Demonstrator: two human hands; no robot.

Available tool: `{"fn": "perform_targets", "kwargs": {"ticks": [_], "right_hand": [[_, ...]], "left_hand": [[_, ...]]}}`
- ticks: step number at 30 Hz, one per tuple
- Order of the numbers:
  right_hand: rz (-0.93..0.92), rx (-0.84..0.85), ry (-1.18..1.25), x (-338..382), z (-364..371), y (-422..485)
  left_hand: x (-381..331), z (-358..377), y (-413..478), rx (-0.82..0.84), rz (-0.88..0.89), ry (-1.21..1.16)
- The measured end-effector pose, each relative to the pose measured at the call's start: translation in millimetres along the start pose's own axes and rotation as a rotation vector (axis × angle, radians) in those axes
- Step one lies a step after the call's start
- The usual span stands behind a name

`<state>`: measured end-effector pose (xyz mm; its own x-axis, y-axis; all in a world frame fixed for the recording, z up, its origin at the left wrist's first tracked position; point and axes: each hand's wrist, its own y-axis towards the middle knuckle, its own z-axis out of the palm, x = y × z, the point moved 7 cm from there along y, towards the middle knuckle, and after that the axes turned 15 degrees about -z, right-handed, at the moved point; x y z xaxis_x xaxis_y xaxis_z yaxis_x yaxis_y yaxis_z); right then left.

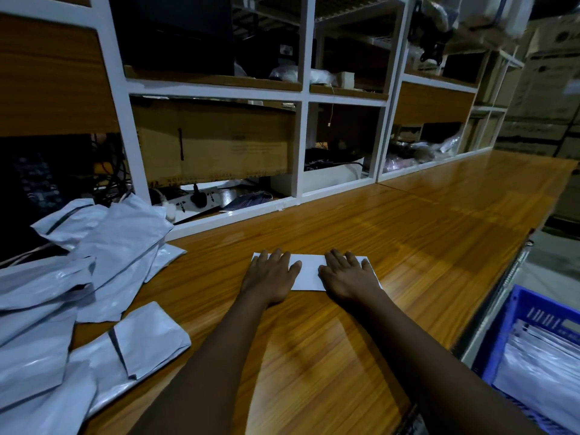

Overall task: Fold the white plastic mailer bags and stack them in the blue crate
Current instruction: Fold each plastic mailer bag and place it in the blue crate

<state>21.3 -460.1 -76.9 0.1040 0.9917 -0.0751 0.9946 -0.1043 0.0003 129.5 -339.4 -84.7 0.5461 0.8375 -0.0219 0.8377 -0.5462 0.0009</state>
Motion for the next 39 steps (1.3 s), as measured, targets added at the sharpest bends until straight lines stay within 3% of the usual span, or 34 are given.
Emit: {"fn": "perform_targets", "kwargs": {"ticks": [4, 10, 14, 22, 29, 35, 39], "right_hand": [[0.028, 0.006, 0.032, -5.4, 7.3, -4.0], [0.020, 0.019, 0.005, -9.6, -0.6, -1.2], [0.015, 0.019, -0.020, -10.9, 3.2, -9.6], [0.107, 0.017, 0.076, -32.2, 3.9, -1.4], [0.063, -0.007, 0.016, -34.7, 5.2, -23.0], [0.173, -0.041, -0.050, -41.8, 1.7, -28.2], [0.267, -0.139, -0.139, -41.8, -10.8, -37.6]], "left_hand": [[0.9, 5.9, -3.2, -0.017, 0.045, 0.113], [8.4, -8.8, -1.0, 0.045, -0.085, -0.157], [14.1, -1.0, -2.4, 0.046, -0.071, -0.077], [26.4, -15.9, -3.6, 0.068, -0.128, -0.186], [35.9, -9.5, -11.2, 0.094, -0.159, -0.166], [38.5, -16.4, -13.7, 0.052, -0.236, -0.130], [37.5, -29.0, -19.8, -0.103, -0.255, -0.066]]}}
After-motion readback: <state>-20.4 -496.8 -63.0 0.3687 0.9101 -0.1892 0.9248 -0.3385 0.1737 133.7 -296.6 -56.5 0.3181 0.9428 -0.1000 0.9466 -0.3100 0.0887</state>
